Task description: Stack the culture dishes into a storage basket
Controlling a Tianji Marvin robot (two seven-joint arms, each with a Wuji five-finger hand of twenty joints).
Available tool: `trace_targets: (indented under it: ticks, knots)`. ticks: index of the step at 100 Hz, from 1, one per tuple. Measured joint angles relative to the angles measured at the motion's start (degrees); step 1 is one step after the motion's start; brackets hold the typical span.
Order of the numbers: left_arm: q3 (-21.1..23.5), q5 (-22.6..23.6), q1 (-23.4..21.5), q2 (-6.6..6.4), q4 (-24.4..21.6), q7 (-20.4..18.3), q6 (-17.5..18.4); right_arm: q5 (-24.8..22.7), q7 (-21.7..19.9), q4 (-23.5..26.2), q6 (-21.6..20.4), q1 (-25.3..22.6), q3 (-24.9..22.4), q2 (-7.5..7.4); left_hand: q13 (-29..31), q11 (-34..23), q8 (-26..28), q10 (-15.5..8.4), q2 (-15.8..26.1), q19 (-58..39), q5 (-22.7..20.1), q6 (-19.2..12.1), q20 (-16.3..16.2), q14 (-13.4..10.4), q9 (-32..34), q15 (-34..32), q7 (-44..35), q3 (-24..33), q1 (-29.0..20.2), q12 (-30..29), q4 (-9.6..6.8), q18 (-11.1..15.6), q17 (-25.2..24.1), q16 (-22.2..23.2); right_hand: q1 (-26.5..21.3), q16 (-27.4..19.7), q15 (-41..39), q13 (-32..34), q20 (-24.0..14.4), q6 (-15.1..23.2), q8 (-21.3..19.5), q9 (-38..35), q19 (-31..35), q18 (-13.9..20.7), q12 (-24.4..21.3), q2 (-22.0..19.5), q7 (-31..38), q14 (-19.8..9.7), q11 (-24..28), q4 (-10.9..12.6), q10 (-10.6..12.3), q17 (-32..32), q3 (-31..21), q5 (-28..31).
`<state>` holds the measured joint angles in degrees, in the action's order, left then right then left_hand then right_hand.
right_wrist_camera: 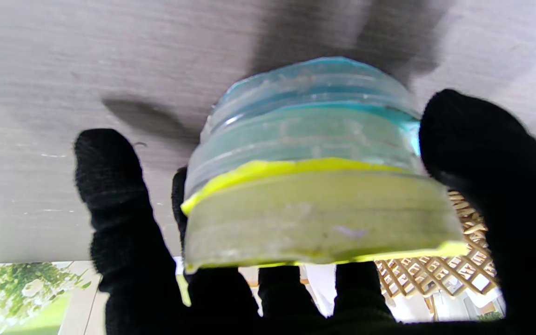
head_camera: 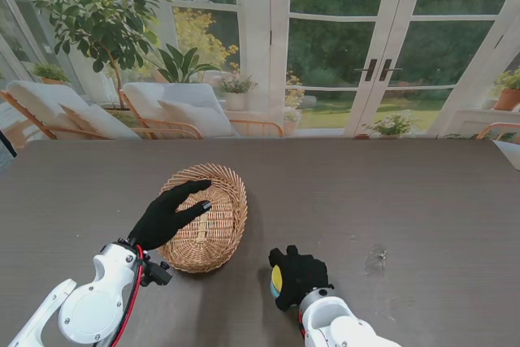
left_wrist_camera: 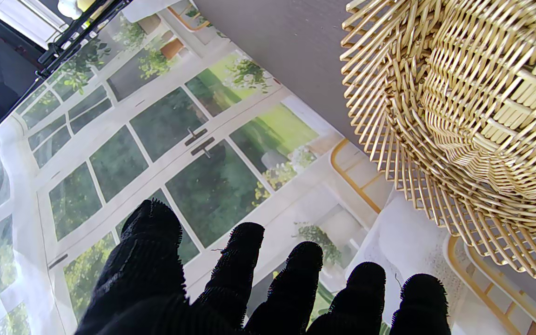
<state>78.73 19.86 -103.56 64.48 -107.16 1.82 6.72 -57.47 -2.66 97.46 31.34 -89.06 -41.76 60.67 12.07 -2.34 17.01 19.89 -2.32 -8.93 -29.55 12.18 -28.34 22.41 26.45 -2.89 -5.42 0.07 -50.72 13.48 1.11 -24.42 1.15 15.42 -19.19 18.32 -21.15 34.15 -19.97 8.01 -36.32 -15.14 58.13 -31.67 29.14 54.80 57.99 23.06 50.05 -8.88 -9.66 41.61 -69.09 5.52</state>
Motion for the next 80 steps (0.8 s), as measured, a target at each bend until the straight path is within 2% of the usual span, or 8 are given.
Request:
trace_targets:
  ticks: [24,38,52,59,64,75,77,80]
  knots:
    - [0.05,-0.03,-0.04,0.00,-0.02,0.01,0.00,-1.23,-1.38,0.04,-1.54,0.09,-0.16,-0.23,0.00,0.00,0.00,0.00,0.00,0.00,-0.01,0.00,0.00,0.00,0.00,0.00,0.00,0.00,0.00,0.00,0.00,0.00,0.00,0.00,0.91,0.00,0.23,0.00,0.20,-0.27,2.82,0.00,0.01,0.02,0.01,0.04,-0.45,1.76,-1.06,0.00,0.00,0.00,0.00,0.60]
    - [0.07,-0.03,-0.05,0.00,-0.03,0.03,0.02,-1.45,-1.46,0.12,-2.34,-0.30,-0.68,-0.26,0.00,0.00,0.00,0.01,0.00,0.00,-0.01,0.01,0.00,0.00,0.00,0.00,0.00,0.00,0.00,0.00,0.00,0.00,0.00,0.00,1.57,0.00,0.33,0.00,1.03,-1.58,4.19,0.00,0.01,0.02,-0.05,1.58,-1.22,1.78,-1.46,0.00,0.01,0.00,0.04,0.60]
    - [0.09,-0.01,-0.05,0.00,-0.03,0.03,0.10,-1.18,-0.57,-0.02,-2.55,-0.60,-0.75,-0.26,0.00,0.00,0.00,0.01,0.00,0.00,-0.02,0.01,0.00,0.00,0.00,0.00,0.00,0.00,0.00,0.00,0.00,0.00,0.00,0.00,1.50,-0.01,0.85,0.00,1.44,-1.65,4.88,0.00,0.01,0.02,-0.15,2.36,-1.24,2.01,-1.51,0.00,0.00,0.00,0.04,0.59]
    - [0.10,0.01,-0.05,0.00,-0.02,0.02,0.15,-0.89,0.16,-0.21,-2.61,-0.69,-0.70,-0.23,0.00,0.00,0.00,0.01,0.00,0.00,-0.02,0.01,0.00,0.00,0.00,0.00,0.00,0.00,0.00,0.00,0.00,0.00,0.00,0.00,1.30,-0.01,0.85,0.00,1.44,-1.66,4.89,-0.03,0.01,0.02,-0.15,4.43,-0.94,2.28,-1.51,0.00,0.00,0.00,-0.05,0.59]
    - [0.10,0.02,-0.05,0.00,-0.02,0.02,0.17,-0.47,0.86,-0.38,-2.62,-0.75,-0.66,-0.17,0.00,0.00,0.00,0.01,0.00,0.00,-0.02,0.01,0.00,0.00,0.00,0.00,0.00,0.00,0.00,0.00,0.00,0.00,0.00,0.00,-0.13,-0.01,0.84,0.00,1.44,-1.66,4.89,-1.14,0.01,0.02,-0.22,4.45,0.11,2.72,-1.77,0.00,0.02,0.00,-0.05,0.59]
    - [0.10,0.05,-0.06,0.00,-0.02,0.04,0.17,0.64,3.13,-1.10,-2.61,-0.79,-0.45,0.11,0.00,0.00,0.00,0.01,0.00,0.00,-0.02,0.01,0.00,0.00,0.00,0.00,0.00,0.00,0.00,0.00,0.00,0.00,0.00,0.00,-1.58,-0.01,0.55,0.51,1.46,-1.72,5.17,-3.59,0.64,0.09,-0.24,5.44,2.22,3.81,-1.33,0.00,0.16,0.00,-0.34,3.53]
    - [0.10,0.05,-0.06,0.00,-0.02,0.04,0.17,0.76,3.39,-1.20,-2.61,-0.79,-0.41,0.18,0.00,0.00,0.00,0.01,0.00,0.00,-0.02,0.01,0.00,0.00,0.00,0.00,0.00,0.00,0.00,0.00,0.00,0.00,0.00,0.00,-1.61,-0.01,0.54,0.54,1.47,-1.73,5.17,-3.72,0.86,0.37,-0.24,5.93,2.36,4.13,-0.87,0.00,0.18,0.00,-2.72,4.20]
    - [0.10,0.06,-0.06,0.00,-0.02,0.05,0.17,0.90,3.67,-1.33,-2.61,-0.79,-0.38,0.27,0.00,0.00,0.00,0.01,0.00,0.00,-0.02,0.01,0.00,0.00,0.00,0.00,0.00,0.00,0.00,0.00,0.00,0.00,0.00,0.00,-2.24,-0.01,0.53,0.57,1.49,-1.74,5.17,-4.31,1.21,0.76,-0.21,6.57,3.14,4.51,-0.72,-0.01,0.35,0.00,-2.73,4.84]
